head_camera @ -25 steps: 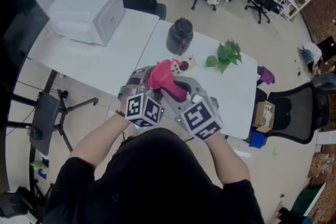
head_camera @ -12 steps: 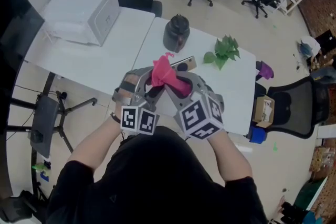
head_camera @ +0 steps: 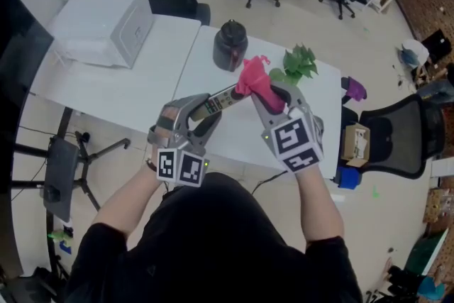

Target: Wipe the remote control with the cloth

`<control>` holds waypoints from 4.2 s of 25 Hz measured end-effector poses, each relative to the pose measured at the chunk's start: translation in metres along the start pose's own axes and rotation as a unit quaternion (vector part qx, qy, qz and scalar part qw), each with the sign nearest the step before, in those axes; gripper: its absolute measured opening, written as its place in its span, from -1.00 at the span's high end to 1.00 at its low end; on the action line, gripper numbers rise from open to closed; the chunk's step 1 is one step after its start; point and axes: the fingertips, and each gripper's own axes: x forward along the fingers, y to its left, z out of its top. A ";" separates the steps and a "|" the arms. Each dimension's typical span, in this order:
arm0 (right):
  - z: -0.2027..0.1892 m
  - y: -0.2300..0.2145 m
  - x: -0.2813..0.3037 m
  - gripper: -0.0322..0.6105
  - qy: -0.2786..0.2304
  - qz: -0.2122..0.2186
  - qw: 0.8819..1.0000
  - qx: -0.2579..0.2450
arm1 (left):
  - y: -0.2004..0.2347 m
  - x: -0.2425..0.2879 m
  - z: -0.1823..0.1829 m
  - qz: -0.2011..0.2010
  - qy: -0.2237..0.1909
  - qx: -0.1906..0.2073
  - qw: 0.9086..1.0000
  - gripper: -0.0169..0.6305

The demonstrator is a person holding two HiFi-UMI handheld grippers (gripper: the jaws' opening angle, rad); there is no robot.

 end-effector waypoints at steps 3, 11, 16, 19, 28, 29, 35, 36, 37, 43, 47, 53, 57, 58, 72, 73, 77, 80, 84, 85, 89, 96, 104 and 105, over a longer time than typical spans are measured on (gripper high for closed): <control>-0.002 -0.013 -0.004 0.56 -0.009 -0.011 1.000 0.018 | -0.001 -0.001 -0.002 -0.009 -0.002 -0.034 0.999 0.30; 0.033 0.020 -0.024 0.56 -0.078 0.025 0.997 0.005 | 0.001 0.009 -0.010 -0.018 0.027 -0.072 0.997 0.30; 0.036 0.088 -0.007 0.56 -0.054 0.113 0.992 -0.032 | 0.000 0.015 -0.008 -0.017 0.039 -0.056 0.998 0.30; 0.038 0.112 0.001 0.56 -0.044 0.140 0.988 -0.041 | 0.000 0.014 -0.005 -0.016 0.038 -0.041 0.998 0.30; 0.026 0.102 0.009 0.56 -0.016 0.138 0.990 -0.036 | -0.004 0.005 0.005 -0.009 0.014 -0.005 1.000 0.30; 0.023 0.099 0.009 0.56 -0.013 0.131 0.991 -0.034 | -0.003 0.004 0.006 -0.008 0.011 -0.004 1.000 0.30; 0.010 0.066 0.002 0.56 -0.005 0.083 0.996 -0.015 | -0.003 0.001 0.006 -0.004 0.006 -0.010 1.000 0.30; 0.008 0.058 0.001 0.56 -0.005 0.073 0.997 -0.010 | -0.003 0.000 0.006 -0.005 0.005 -0.011 1.000 0.30; 0.006 0.050 -0.001 0.56 -0.005 0.062 0.998 -0.006 | -0.004 0.000 0.007 -0.005 0.004 -0.012 1.000 0.30; -0.008 0.004 -0.008 0.56 -0.006 0.011 1.000 0.022 | -0.007 -0.004 0.007 -0.008 -0.001 -0.011 1.000 0.30; 0.000 -0.011 -0.023 0.56 -0.039 -0.005 0.998 0.057 | -0.007 -0.004 0.008 -0.027 -0.015 -0.076 0.997 0.30; 0.016 -0.021 -0.051 0.56 -0.206 0.024 0.959 0.193 | 0.014 0.000 0.009 -0.110 -0.084 -0.426 0.894 0.30; 0.010 -0.005 -0.050 0.56 -0.257 0.069 0.924 0.275 | 0.024 0.003 0.003 -0.182 -0.168 -0.641 0.726 0.30; 0.007 0.003 -0.047 0.56 -0.260 0.084 0.917 0.290 | 0.028 0.002 0.002 -0.191 -0.188 -0.683 0.680 0.30; -0.006 0.088 0.003 0.56 -0.236 0.268 0.843 0.404 | 0.032 0.001 0.019 -0.265 -0.247 -0.784 0.504 0.30; -0.006 0.086 0.004 0.56 -0.238 0.269 0.838 0.410 | 0.030 0.000 0.020 -0.271 -0.244 -0.781 0.507 0.30; -0.006 0.065 0.003 0.56 -0.253 0.256 0.831 0.424 | 0.019 -0.006 0.028 -0.301 -0.233 -0.764 0.521 0.30; -0.003 0.041 0.002 0.56 -0.270 0.238 0.827 0.432 | 0.010 -0.010 0.030 -0.319 -0.220 -0.756 0.527 0.30; -0.001 0.010 -0.001 0.56 -0.288 0.216 0.824 0.438 | 0.002 -0.015 0.033 -0.341 -0.216 -0.748 0.527 0.30; 0.000 0.003 -0.002 0.56 -0.291 0.211 0.823 0.439 | 0.001 -0.016 0.033 -0.344 -0.217 -0.747 0.526 0.30; 0.002 -0.010 -0.010 0.56 -0.304 0.199 0.822 0.439 | 0.002 -0.016 0.032 -0.341 -0.220 -0.751 0.521 0.30; 0.003 0.048 -0.016 0.56 -0.277 0.240 0.837 0.407 | 0.035 -0.004 0.018 -0.288 -0.250 -0.777 0.501 0.30; 0.004 0.096 -0.003 0.56 -0.246 0.292 0.836 0.395 | 0.047 0.002 0.019 -0.274 -0.268 -0.786 0.486 0.30; 0.004 0.096 -0.002 0.56 -0.246 0.293 0.835 0.396 | 0.046 0.001 0.020 -0.275 -0.267 -0.786 0.485 0.30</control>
